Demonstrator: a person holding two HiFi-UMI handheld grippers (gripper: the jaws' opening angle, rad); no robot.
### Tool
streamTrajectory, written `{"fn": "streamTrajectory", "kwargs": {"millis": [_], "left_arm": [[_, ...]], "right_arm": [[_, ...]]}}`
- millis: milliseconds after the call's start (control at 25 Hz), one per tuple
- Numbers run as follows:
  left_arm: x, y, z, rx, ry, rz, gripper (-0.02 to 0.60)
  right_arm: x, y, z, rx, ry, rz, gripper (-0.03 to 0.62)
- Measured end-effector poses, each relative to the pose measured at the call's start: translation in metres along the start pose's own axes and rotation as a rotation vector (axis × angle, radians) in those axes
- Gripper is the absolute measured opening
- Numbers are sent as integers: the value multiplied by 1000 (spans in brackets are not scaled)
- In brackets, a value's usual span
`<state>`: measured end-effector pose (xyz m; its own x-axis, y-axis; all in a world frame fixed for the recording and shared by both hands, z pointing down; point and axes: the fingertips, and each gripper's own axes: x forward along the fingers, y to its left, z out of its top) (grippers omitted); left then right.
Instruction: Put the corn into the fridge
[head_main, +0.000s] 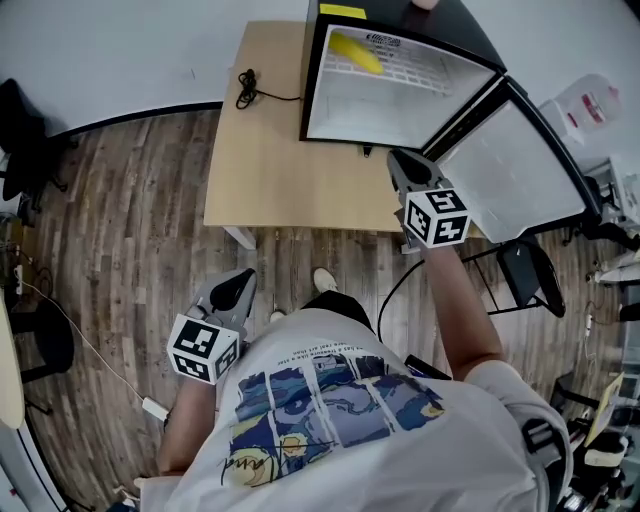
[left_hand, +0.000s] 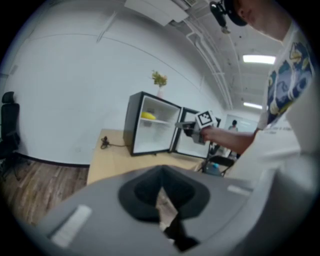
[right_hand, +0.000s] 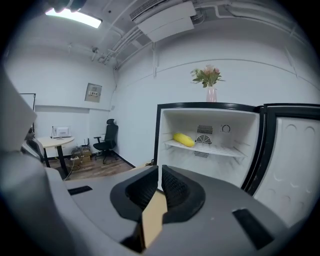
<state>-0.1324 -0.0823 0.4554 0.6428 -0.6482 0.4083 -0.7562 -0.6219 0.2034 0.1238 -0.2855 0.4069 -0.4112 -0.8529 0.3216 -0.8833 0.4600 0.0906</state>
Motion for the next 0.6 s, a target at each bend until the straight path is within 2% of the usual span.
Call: {"fn": "streamTrajectory", "kwargs": {"millis": [240, 600], "left_arm": [[1, -17, -13, -7, 4, -57, 9], [4, -41, -23, -8, 10, -129, 9]], "right_arm": [[-40, 41, -30, 100, -7, 17, 23], [-76, 90, -53, 29, 28, 93, 23]]}}
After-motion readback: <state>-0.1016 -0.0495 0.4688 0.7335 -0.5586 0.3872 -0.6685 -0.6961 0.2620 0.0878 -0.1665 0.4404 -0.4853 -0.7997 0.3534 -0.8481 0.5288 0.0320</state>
